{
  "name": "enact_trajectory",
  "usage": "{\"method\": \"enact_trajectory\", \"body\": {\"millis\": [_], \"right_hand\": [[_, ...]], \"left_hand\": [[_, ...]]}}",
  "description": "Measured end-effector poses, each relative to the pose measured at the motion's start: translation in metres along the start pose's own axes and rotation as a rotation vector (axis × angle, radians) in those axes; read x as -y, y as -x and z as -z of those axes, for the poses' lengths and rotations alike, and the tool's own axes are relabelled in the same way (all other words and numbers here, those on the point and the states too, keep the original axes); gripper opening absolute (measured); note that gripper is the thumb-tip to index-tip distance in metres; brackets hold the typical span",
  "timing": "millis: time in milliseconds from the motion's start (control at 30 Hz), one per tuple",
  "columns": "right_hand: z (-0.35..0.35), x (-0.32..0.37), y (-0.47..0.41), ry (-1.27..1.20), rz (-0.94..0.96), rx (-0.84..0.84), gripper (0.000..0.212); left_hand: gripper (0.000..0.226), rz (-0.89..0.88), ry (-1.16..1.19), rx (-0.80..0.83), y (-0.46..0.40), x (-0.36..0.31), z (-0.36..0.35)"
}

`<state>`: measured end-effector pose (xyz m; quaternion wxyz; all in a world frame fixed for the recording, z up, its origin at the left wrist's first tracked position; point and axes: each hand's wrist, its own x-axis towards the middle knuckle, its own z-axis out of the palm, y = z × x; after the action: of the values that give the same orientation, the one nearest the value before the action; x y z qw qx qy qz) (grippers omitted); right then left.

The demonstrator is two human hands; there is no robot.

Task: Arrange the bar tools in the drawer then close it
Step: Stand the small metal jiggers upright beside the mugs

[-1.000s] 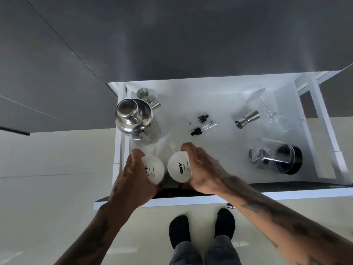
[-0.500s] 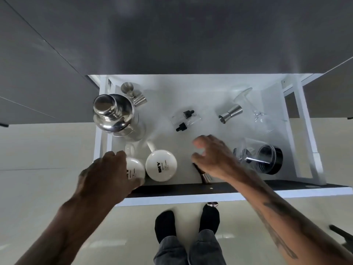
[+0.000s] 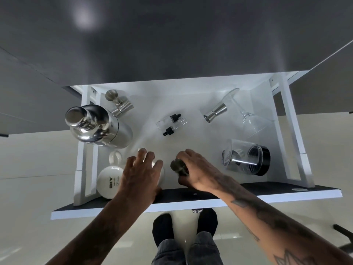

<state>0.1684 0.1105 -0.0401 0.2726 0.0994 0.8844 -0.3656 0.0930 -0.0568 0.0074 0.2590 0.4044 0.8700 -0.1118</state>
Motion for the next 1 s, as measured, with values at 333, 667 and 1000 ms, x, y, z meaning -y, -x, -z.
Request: {"method": "enact_trajectory", "body": {"millis": [333,667,1000], "right_hand": [[0.031,0.002,0.006,0.216,0.093,0.089,0.059],[0.124,-0.083,-0.078,0.788,0.065,-0.239,0.046],[0.067,-0.021,0.005,0.100,0.014,-0.196,0.033]], "left_hand": [[0.077,-0.023,0.112,0.029,-0.010,-0.005,0.017],[0.055,-0.257,0.000,-0.067,-0.035,-0.033,-0.009],[0.038,-0.271,0.001,-0.089,-0.036,-0.022,-0.026]]}}
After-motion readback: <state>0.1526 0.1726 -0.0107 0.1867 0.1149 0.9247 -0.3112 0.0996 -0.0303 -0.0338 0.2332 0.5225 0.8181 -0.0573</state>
